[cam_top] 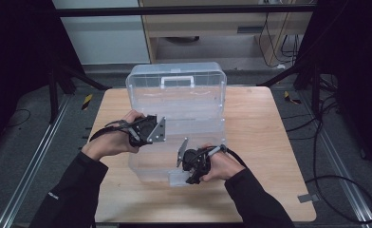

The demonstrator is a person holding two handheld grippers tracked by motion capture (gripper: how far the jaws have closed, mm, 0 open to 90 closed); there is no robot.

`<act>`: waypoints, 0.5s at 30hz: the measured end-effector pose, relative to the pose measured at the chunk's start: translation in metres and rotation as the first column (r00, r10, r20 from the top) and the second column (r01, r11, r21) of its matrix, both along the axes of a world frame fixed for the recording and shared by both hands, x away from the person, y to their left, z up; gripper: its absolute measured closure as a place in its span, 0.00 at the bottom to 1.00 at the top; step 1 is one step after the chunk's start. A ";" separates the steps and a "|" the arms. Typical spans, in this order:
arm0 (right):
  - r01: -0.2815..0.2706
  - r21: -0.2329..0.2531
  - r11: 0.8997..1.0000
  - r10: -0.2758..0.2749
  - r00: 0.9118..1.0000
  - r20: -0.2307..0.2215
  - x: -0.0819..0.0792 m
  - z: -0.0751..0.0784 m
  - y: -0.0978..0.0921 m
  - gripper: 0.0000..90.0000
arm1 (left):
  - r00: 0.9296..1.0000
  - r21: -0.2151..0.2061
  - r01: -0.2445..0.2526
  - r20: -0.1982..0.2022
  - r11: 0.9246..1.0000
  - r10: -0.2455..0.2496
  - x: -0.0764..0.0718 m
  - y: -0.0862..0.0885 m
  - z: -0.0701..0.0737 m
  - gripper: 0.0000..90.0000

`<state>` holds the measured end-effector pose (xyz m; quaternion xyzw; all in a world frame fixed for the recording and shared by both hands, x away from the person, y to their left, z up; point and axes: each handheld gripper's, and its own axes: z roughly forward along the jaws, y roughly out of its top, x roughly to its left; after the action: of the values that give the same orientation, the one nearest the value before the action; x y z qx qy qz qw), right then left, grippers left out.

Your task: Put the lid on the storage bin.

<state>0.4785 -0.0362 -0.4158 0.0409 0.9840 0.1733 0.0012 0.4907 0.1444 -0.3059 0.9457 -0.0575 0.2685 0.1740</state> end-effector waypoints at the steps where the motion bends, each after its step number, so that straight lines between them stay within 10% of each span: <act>1: -0.003 -0.002 1.000 0.003 1.000 0.002 0.000 0.000 0.000 0.66 | 1.000 0.001 0.000 0.000 1.000 0.000 -0.001 0.000 0.000 0.96; 15: 0.001 -0.008 1.000 -0.001 1.000 0.027 -0.005 0.001 0.001 0.63 | 1.000 0.011 0.006 -0.006 1.000 -0.005 -0.009 0.000 -0.005 0.95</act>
<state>0.4733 -0.0351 -0.4150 0.0390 0.9846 0.1697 0.0150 0.4817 0.1447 -0.3104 0.9473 -0.0611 0.2648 0.1695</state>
